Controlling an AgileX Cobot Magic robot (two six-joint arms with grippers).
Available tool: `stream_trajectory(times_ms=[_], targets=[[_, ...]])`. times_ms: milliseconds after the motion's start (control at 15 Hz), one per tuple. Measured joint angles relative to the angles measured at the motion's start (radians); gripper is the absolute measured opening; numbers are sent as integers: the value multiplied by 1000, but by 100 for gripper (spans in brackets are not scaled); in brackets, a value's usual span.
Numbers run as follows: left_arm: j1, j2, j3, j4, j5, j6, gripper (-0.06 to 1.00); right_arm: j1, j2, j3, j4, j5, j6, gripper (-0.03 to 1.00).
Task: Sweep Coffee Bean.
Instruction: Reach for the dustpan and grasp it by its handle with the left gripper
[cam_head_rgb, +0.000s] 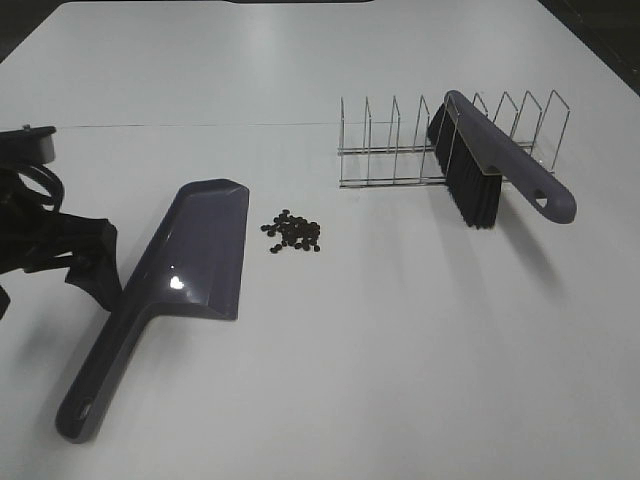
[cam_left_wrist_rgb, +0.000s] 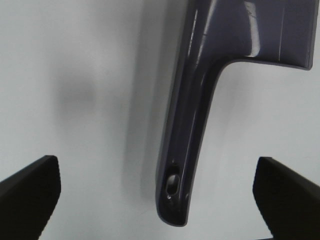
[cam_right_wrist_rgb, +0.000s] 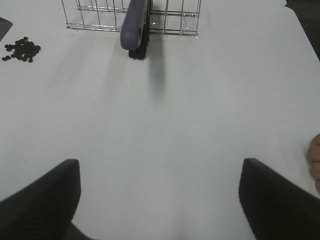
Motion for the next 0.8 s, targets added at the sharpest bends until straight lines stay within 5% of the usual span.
stream_trajectory(times_ms=[800], targets=[[-44,249,-6,10,-194,-17,97,0,0,0,-8,0,5,76]])
